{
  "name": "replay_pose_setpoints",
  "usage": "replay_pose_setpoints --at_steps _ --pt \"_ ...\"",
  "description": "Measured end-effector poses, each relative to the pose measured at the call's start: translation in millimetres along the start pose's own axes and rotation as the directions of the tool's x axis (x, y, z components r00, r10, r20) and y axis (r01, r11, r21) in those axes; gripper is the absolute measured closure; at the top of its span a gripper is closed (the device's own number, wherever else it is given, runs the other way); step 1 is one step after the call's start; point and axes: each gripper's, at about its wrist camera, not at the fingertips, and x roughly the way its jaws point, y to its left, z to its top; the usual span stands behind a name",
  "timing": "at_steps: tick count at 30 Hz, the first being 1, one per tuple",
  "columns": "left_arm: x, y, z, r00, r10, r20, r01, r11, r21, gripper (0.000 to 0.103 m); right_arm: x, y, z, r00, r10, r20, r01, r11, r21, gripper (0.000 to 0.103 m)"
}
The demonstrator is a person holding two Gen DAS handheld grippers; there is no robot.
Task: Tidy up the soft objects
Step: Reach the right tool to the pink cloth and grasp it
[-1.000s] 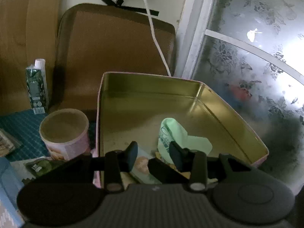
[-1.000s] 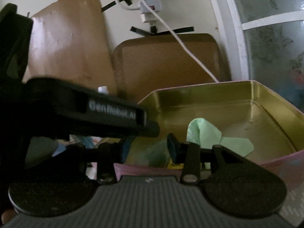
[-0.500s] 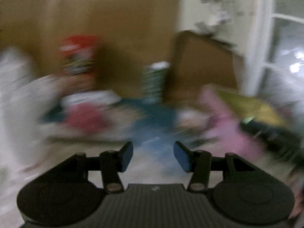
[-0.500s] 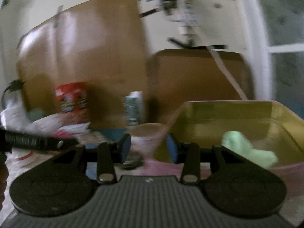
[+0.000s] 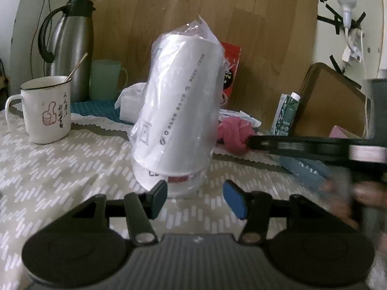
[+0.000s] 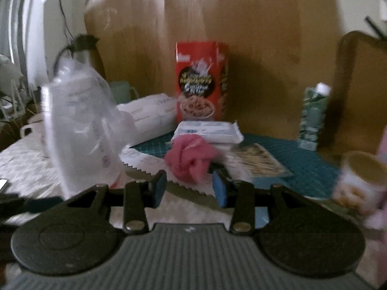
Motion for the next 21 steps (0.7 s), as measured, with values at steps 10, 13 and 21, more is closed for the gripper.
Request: replay_pose_setpoints --at_steps 10,13,21 --pt "-2.5 12.5 -0.3 0.999 -0.024 0.025 0.025 0.997 -0.069 0.046 24.2 10.4 4.9 0.997 -0.005 -0.076 0.001 0.998 -0.056 0.095" --pt "-3.5 11.7 -0.4 0.999 -0.027 0.032 0.028 0.998 -0.058 0.039 -9.0 14.9 -8.7 0.997 0.008 -0.075 -0.016 0.994 -0.11 0.095" --pt "-6.1 7.7 0.3 0.992 -0.122 -0.029 0.12 0.991 -0.059 0.034 -131.1 8.4 -73.3 0.999 -0.001 -0.037 -0.007 0.975 -0.223 0.095"
